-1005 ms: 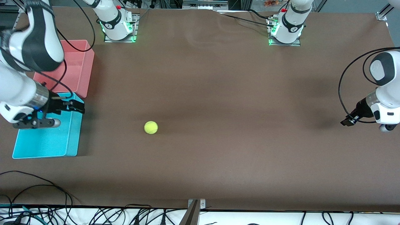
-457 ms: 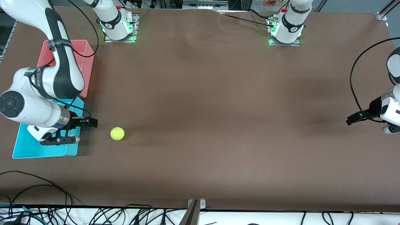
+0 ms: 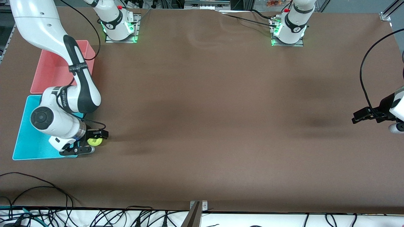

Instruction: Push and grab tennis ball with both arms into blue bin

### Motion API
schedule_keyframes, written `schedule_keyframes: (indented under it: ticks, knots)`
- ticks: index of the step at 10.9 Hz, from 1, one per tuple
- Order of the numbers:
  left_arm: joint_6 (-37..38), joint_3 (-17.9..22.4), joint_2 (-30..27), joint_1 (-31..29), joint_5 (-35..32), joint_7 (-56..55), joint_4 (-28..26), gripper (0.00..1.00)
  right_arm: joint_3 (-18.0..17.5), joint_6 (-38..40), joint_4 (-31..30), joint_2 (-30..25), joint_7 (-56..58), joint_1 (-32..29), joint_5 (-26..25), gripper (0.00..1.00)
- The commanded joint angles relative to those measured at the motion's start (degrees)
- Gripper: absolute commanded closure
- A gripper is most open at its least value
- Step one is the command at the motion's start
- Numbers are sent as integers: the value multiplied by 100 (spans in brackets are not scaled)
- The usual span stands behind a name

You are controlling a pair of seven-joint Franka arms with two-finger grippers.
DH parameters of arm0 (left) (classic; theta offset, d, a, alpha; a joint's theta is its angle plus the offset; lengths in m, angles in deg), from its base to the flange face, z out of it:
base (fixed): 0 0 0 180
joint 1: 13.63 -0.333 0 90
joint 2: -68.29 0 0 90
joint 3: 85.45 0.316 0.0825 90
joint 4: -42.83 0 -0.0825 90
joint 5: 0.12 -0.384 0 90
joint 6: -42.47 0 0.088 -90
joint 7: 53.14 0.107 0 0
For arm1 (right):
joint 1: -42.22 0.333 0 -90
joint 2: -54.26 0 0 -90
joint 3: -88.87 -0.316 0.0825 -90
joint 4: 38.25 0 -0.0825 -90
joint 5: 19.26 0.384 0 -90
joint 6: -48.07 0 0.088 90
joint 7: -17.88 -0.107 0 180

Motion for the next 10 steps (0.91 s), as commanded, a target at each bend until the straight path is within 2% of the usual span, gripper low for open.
schedule_keyframes:
  ticks: [1,2,4,6,8,9,10]
  knots:
    - [175,1380,-390,1511,549,237,34,0,16,-214,23,103,63,3,-283,0]
    - [193,1988,-478,2111,769,237,17,0,16,-196,14,111,71,-5,-284,0]
    - [219,2432,-540,2712,877,263,-18,0,68,-179,23,103,80,-6,-310,0]
    - [272,3045,-767,3492,1078,264,-71,0,104,-187,58,94,89,-6,-625,0]
    - [500,4202,-891,4651,1088,334,-71,0,95,-231,67,120,10,-32,-960,0]
    - [501,4530,-935,4987,1088,560,-97,0,95,-388,67,207,10,-32,-952,0]
    - [501,4569,-962,5017,1088,745,-132,0,95,-720,67,304,27,-32,-1004,0]
